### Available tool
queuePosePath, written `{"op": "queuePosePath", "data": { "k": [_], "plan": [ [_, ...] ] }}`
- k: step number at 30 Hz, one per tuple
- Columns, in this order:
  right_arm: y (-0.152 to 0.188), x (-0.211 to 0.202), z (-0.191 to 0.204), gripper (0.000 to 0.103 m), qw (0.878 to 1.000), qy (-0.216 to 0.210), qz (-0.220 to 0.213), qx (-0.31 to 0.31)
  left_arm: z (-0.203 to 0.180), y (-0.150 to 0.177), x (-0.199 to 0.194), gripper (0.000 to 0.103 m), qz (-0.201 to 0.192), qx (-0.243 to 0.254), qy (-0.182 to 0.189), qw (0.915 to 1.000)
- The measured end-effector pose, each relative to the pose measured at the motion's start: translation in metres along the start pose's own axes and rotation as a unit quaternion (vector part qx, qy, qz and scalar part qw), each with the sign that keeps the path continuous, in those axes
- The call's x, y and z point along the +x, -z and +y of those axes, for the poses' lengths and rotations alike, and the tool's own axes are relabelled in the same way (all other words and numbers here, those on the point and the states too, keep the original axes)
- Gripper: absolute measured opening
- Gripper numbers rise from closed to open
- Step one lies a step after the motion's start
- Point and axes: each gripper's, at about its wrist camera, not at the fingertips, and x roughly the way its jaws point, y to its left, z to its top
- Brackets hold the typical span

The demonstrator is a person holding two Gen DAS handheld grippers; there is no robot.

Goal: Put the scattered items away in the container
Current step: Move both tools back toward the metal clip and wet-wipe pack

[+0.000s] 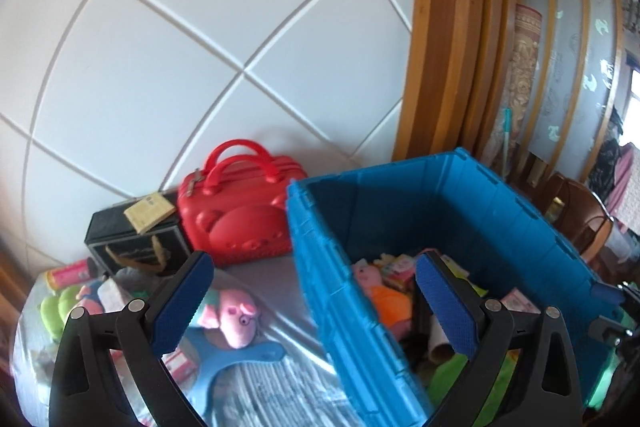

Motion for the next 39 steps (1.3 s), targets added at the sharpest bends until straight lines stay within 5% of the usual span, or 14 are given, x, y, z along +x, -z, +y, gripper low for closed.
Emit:
{"op": "queuePosePath", "data": {
  "k": [11, 26, 39],
  "plan": [
    [-0.001, 0.040, 0.135, 0.099, 0.995, -0.061, 0.010, -0.085, 0.156, 0.077, -0.075, 0.102, 0.005, -0.078, -0.081, 0.9936],
    [0.040, 0.092, 0.315, 0.099, 0.989, -0.076, 0.045, -0.119, 0.316, 0.154, -0.132, 0.102, 0.026, -0.129, -0.086, 0.9875],
    [0.107, 0.166, 0.423, 0.099, 0.979, -0.082, 0.114, -0.148, 0.449, 0.257, -0.154, 0.102, 0.084, -0.186, -0.127, 0.9707]
  ]
}}
